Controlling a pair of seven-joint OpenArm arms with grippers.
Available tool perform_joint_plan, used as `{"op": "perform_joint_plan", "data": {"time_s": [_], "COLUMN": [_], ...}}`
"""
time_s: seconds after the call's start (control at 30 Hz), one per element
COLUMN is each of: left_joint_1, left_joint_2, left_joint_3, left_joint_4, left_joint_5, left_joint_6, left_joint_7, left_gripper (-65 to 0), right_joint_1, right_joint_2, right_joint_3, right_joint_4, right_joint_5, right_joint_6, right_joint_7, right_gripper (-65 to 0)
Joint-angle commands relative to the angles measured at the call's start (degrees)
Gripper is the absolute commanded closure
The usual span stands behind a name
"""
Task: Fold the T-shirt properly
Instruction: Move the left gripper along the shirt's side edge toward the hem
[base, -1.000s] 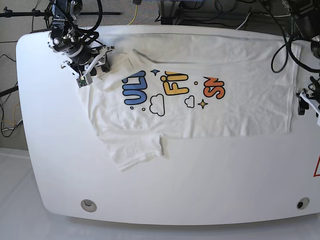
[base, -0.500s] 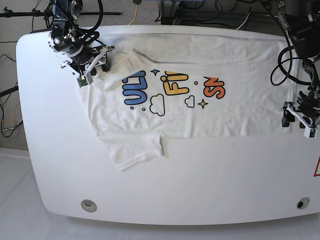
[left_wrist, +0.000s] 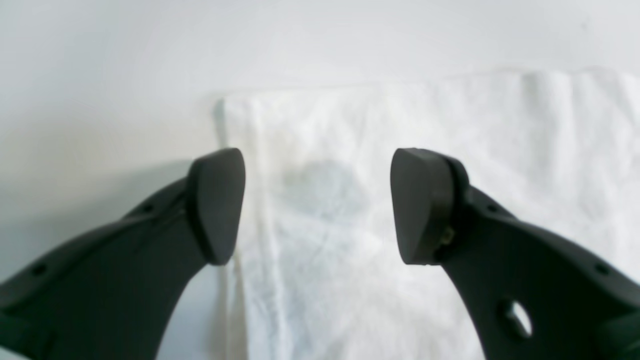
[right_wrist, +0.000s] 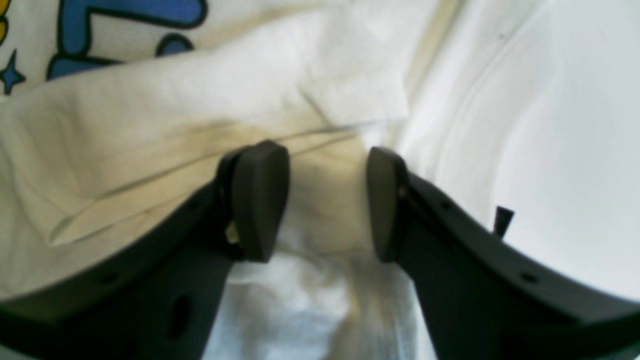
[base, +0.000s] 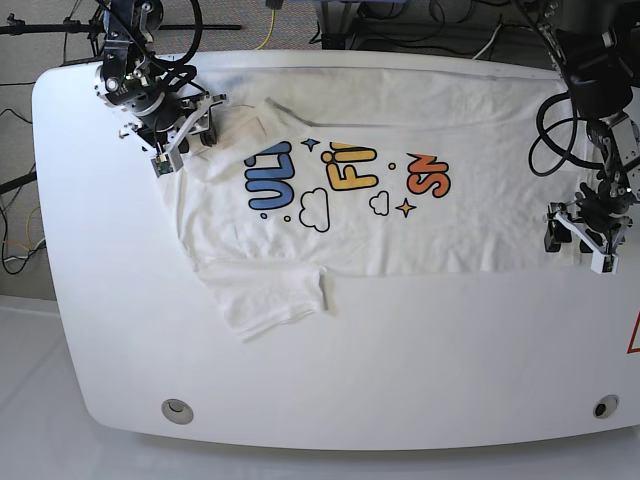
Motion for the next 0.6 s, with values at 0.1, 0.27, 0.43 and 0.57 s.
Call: {"op": "perform_joint_plan", "data": {"time_s": [0.1,0.27,0.43,0.57], "left_joint_1": [-2.33,-3.83,-4.58,-4.87], "left_joint_2": [-0.43,-0.36,-0.37,-0.26], "left_joint_3": [0.45,0.46,1.13,1.53], "left_joint_4": [2.55,1.38,-0.34,-2.12], "left_joint_5": [-1.59,-2.08,-2.8,-3.16], "left_joint_6": [0.01,0.45,1.15,2.15], "left_joint_7": [-0.39,1.22,1.08,0.64], "left_gripper": [-42.8,-43.1,-43.2,-43.1], "right_joint_1": [-0.07,0.3,0.43,0.32], "right_joint_2": [0.48,0.64,0.67,0.61], "right_joint_3": [0.06,0.33,0.33,0.28], "right_joint_4": [0.62,0.51,0.55,0.74], "right_joint_5": [0.47,0.31,0.28,0.26], "right_joint_6": [0.06,0.32,0.38,0.44], "right_joint_7": [0.72,0.57,0.55,0.53], "right_gripper": [-27.5,-27.7,-27.8,-27.7]}}
